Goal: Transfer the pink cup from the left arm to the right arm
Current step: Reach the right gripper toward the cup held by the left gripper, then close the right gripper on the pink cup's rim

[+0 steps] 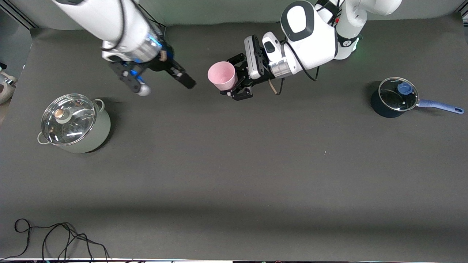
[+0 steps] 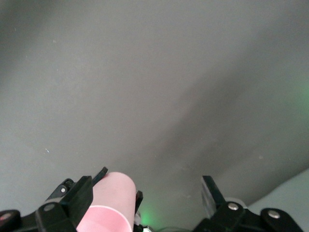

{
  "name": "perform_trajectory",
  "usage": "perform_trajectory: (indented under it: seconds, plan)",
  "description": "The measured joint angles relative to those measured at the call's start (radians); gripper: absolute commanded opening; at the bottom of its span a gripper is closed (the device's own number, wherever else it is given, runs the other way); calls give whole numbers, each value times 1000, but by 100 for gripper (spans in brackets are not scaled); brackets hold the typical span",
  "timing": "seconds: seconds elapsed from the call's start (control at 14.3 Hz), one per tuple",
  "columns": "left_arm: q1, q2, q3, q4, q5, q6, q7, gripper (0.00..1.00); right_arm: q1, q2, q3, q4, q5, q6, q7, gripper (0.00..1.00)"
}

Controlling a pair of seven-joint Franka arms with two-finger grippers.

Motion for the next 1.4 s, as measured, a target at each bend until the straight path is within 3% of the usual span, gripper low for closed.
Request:
perform_trajectory:
  seconds: [0.28, 0.98, 1.4]
  plan:
    - [2, 0, 5, 0, 0, 0, 0, 46, 51, 26, 0, 19, 1, 18, 79, 99]
    - [9, 0, 7, 0, -27, 40, 0, 48, 65, 30, 0, 31, 30, 18, 327, 100]
    - [9, 0, 6, -1, -54, 45, 0, 50, 143, 43, 2, 31, 35, 38, 388, 97]
